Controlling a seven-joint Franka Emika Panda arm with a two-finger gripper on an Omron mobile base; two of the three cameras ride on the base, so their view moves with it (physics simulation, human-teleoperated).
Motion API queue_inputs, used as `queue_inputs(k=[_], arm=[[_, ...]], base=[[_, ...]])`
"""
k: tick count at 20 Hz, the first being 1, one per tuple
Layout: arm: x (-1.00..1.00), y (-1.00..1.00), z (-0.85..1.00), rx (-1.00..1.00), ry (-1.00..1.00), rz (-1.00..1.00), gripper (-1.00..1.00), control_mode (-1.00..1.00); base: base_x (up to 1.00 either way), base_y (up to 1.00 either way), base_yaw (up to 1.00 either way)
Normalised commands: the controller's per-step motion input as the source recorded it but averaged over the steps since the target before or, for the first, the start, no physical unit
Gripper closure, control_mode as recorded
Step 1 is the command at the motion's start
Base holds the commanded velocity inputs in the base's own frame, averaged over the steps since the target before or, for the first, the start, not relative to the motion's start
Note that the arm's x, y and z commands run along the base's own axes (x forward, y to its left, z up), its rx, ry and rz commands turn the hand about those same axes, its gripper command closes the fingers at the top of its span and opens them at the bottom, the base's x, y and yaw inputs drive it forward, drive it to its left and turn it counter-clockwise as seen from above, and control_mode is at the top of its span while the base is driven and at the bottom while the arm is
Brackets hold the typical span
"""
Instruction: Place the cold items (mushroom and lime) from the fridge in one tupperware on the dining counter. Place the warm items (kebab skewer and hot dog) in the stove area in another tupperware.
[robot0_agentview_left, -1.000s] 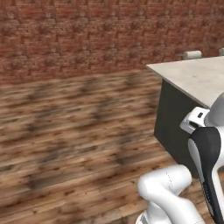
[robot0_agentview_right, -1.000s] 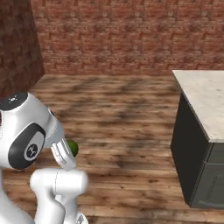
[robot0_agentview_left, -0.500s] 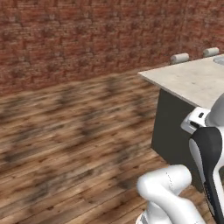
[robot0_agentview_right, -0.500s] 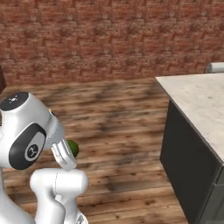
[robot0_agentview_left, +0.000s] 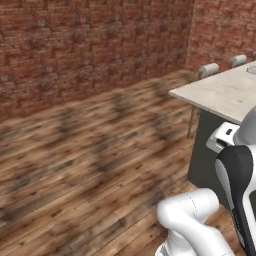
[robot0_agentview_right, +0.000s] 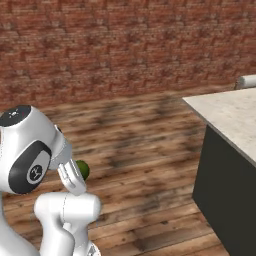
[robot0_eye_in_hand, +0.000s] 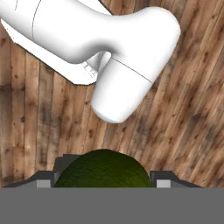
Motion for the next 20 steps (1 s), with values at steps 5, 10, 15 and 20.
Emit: queue_inputs(k=[5, 10, 15, 20], arm=[[0.00, 0.00, 0.00, 0.00, 0.00, 0.00, 1.00, 1.00], [0.00, 0.00, 0.00, 0.00, 0.00, 0.00, 1.00, 1.00], [0.00, 0.00, 0.00, 0.00, 0.00, 0.00, 1.00, 1.00], [0.00, 0.00, 0.00, 0.00, 0.00, 0.00, 1.00, 1.00]], base=[[1.00, 0.96, -0.42], [1.00, 0.89, -0.38], [1.00, 0.89, -0.30], [1.00, 0.80, -0.29]])
